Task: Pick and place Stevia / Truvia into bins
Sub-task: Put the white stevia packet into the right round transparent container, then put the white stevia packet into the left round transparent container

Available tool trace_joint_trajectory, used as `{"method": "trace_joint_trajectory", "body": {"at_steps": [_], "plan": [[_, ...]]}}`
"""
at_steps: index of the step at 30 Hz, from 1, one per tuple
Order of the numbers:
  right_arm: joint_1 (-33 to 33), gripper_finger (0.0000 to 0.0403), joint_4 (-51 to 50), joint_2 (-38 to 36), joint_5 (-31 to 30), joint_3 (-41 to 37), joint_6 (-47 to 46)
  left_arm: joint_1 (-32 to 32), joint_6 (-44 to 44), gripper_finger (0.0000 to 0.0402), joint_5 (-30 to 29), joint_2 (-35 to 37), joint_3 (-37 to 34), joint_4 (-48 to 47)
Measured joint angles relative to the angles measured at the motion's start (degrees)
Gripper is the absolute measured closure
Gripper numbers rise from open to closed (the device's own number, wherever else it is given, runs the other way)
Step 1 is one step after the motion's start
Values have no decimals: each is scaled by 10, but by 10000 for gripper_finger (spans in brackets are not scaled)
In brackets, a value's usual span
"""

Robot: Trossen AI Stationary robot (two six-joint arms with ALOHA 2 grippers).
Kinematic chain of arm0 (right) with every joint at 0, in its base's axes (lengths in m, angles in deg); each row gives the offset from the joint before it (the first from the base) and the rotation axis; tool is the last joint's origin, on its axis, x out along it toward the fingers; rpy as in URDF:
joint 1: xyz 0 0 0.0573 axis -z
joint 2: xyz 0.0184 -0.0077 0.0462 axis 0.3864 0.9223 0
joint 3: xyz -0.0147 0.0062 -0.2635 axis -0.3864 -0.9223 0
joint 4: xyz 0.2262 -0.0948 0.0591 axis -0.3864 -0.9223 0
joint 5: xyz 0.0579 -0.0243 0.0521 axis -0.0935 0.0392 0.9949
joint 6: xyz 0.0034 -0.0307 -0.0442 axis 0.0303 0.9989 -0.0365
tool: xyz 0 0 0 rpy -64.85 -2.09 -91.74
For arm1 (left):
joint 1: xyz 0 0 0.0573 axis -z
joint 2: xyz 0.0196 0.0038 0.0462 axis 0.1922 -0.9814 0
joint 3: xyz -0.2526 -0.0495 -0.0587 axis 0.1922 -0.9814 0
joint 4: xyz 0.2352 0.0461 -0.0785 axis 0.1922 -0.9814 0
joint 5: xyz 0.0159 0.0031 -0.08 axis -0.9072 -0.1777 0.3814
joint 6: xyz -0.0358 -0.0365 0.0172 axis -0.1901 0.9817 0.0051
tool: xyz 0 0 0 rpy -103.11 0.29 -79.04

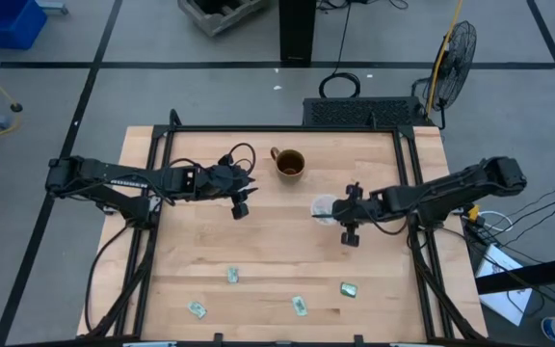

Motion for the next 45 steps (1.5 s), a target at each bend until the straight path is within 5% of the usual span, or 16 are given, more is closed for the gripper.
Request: {"method": "trace_joint_trajectory", "body": {"at_steps": [16,24,30,36,45], "plan": [[43,369,23,0,0,-36,32,0,0,273,0,0,0,0],[44,351,112,-3,-1,-36,105,0,2,273,1,0,0,0],[44,352,167,-3,-1,-36,143,6,54,273,78,0,0,0],[44,351,180,-4,1,-36,148,62,137,273,201,-8,0,-14],[43,350,185,-4,1,-36,165,207,283,273,211,-72,0,-27]]}}
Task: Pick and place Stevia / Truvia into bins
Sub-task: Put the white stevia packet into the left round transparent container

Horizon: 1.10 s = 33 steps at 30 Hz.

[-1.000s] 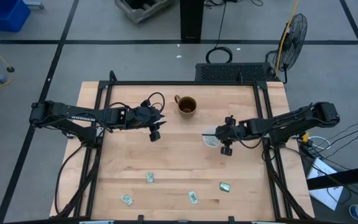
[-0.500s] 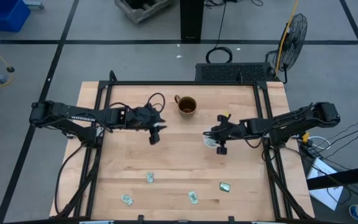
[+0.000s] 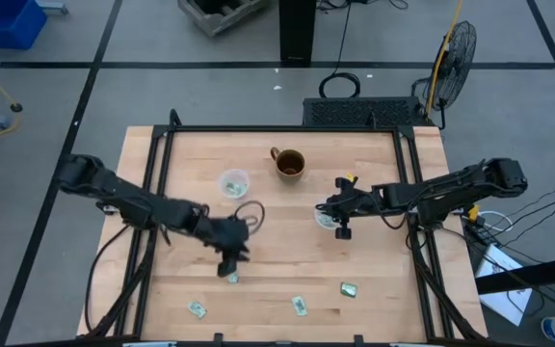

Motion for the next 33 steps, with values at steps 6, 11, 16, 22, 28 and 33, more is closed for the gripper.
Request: {"method": "trace_joint_trajectory", "body": {"at_steps": [6,11,16,22,28,33], "plan": [[0,350,27,0,0,0,14,21,109,273,-36,-49,-1,-18],[0,350,25,0,0,0,14,26,123,273,-36,-64,-1,-70],[0,350,52,0,-3,0,13,44,157,272,-13,-77,-1,-85],[0,350,104,0,0,0,28,79,177,272,4,-119,0,-82],[0,350,116,0,0,0,30,90,167,272,-10,-158,2,-67],[0,350,117,0,0,0,26,89,132,273,-16,-166,2,-72]]}}
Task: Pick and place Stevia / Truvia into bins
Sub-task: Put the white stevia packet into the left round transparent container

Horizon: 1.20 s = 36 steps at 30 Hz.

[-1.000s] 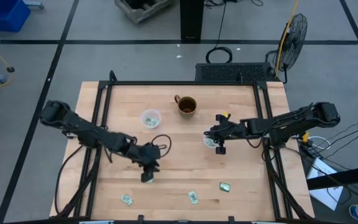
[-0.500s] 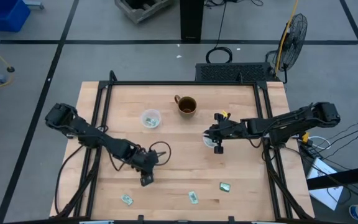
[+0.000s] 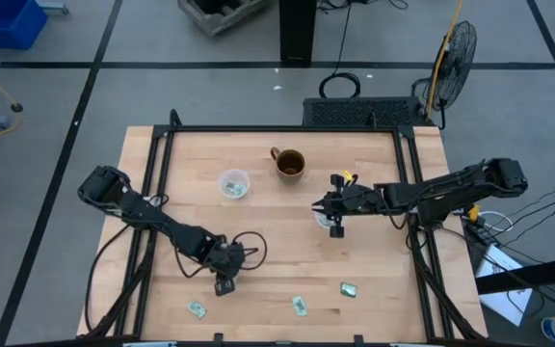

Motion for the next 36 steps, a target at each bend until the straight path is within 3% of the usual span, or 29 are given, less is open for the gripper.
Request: {"method": "trace_joint_trajectory", "body": {"at_steps": [17,29,32,36], "plan": [[0,350,5,0,0,0,0,-50,-83,275,-160,-3,-2,-13],[0,351,5,0,0,0,0,-136,-136,387,-173,1,-3,-7],[0,351,6,0,0,0,0,-154,-184,392,-173,8,3,-10],[0,350,6,0,1,0,0,-185,-245,367,-213,38,16,-23]]}}
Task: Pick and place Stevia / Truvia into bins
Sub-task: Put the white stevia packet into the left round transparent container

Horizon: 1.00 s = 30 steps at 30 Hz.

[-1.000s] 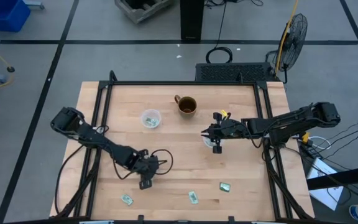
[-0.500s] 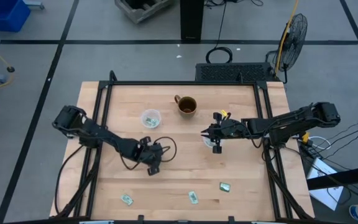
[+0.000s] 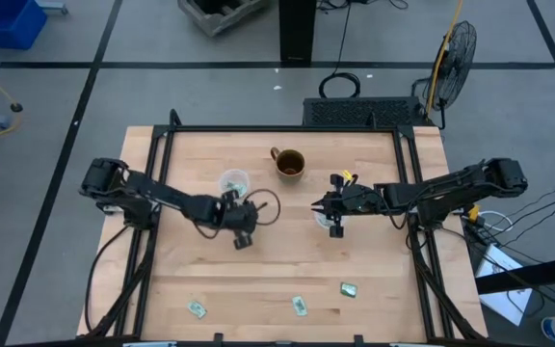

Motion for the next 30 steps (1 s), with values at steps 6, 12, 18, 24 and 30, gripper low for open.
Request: {"method": "trace_joint_trajectory", "body": {"at_steps": [6,12,18,24,30], "plan": [[0,350,0,0,0,0,-1,-73,-76,358,-68,80,20,-78],[0,351,0,0,0,0,-1,-184,-92,375,-62,121,24,-108],[0,351,0,0,0,0,-1,-246,-99,379,50,80,-2,-81],[0,351,1,0,0,0,2,-238,-106,349,53,45,-2,-73],[-1,346,-1,0,5,-1,1,-231,-113,311,44,42,-1,-64]]}}
